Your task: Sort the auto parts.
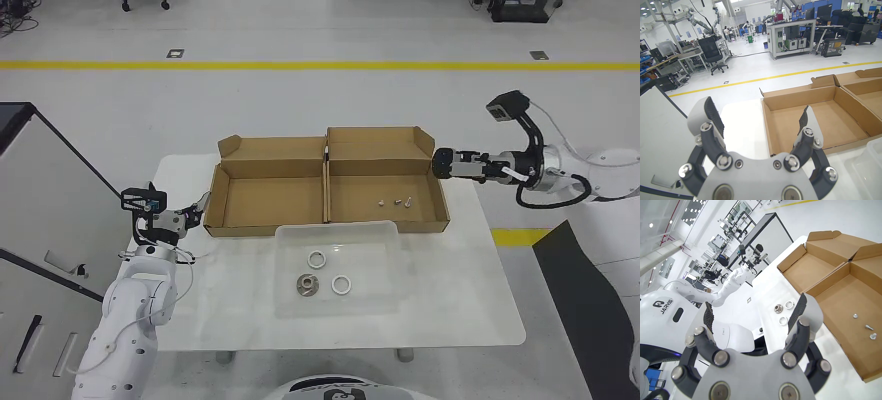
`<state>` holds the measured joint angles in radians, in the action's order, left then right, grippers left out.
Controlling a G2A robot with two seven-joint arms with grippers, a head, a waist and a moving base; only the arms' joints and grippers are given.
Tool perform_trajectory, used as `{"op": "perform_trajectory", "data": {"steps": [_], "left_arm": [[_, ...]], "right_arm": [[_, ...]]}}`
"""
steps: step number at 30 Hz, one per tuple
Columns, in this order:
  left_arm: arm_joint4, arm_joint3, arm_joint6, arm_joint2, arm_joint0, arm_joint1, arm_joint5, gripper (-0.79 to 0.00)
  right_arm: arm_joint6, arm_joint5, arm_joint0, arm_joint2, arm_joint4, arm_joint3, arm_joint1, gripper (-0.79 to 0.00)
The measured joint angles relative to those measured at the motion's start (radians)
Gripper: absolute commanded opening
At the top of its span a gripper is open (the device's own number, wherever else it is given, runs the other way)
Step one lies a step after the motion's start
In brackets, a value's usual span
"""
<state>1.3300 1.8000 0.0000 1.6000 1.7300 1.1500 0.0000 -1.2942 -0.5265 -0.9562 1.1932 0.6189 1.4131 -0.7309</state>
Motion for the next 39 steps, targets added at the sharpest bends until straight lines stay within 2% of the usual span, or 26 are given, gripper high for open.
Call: {"op": "perform_trajectory", "data": {"steps": [14, 17, 23, 26, 32, 39], "left_arm": [[0.0, 0.001, 0.0, 0.0, 0.0, 0.0, -0.001, 0.0], [0.034, 0.054, -0.024, 0.002, -0.012, -0.004, -0.047, 0.0], [0.096, 0.274, -0.275, -0.035, -0.035, -0.017, -0.26, 0.0], [0.083, 0.345, -0.388, -0.069, -0.063, -0.021, -0.366, 0.0], [0.042, 0.417, -0.644, -0.17, -0.158, -0.026, -0.525, 0.0], [-0.128, 0.43, -1.009, -0.353, -0.331, -0.015, -0.561, 0.0]], "right_arm": [[0.0, 0.0, 0.001, 0.0, -0.001, -0.001, 0.0, 0.0], [0.0, 0.0, 0.001, 0.0, -0.001, -0.001, 0.0, 0.0], [0.0, 0.0, 0.001, 0.0, -0.001, -0.001, 0.0, 0.0], [0.0, 0.0, 0.001, 0.0, -0.001, -0.001, 0.0, 0.0], [0.0, 0.0, 0.001, 0.0, -0.001, -0.001, 0.0, 0.0], [0.0, 0.0, 0.001, 0.0, -0.001, -0.001, 0.0, 0.0]]}}
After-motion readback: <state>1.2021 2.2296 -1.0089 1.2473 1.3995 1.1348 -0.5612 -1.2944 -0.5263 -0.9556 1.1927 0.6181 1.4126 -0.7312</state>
